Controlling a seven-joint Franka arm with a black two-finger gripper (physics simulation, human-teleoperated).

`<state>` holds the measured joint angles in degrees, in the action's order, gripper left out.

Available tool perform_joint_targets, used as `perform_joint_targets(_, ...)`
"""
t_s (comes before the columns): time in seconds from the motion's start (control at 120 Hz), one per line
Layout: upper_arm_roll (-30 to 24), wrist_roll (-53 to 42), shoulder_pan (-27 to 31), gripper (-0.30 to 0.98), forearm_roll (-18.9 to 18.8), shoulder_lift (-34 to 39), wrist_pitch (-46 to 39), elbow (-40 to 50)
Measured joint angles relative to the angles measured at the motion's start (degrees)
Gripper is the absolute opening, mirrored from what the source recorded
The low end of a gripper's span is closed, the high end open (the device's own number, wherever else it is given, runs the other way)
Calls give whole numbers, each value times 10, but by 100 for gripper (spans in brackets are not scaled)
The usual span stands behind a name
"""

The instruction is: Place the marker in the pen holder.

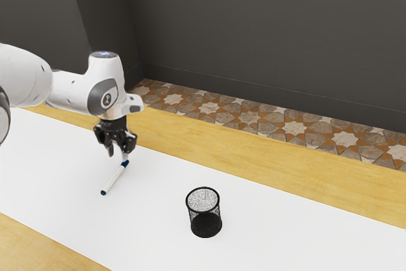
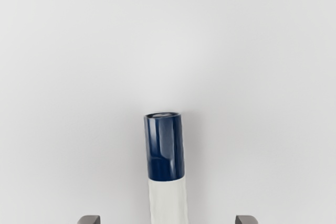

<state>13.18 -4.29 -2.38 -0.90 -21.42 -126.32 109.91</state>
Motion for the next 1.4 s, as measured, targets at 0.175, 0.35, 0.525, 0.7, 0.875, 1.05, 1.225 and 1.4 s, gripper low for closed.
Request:
perform_joint_targets(0.175, -5, 29, 6, 23, 4, -25, -12, -1)
perform_joint_targets(0.35, -14, 50, 15, 20, 4, -41, -23, -1)
perform_joint_targets(0.525, -15, 65, 16, 17, 5, -49, -33, -2)
perform_joint_targets(0.7, -15, 77, 16, 6, 6, -52, -38, -1)
perform_joint_targets(0.875, -15, 90, 17, -5, 2, -52, -40, -1)
perform_joint_targets(1.05, -15, 104, 10, -9, -2, -21, -41, 9)
perform_joint_targets(1.225, -14, 113, -57, -10, -4, 101, -38, 52)
perform_joint_targets(1.4, -49, 119, -121, -10, -7, 172, -45, 57)
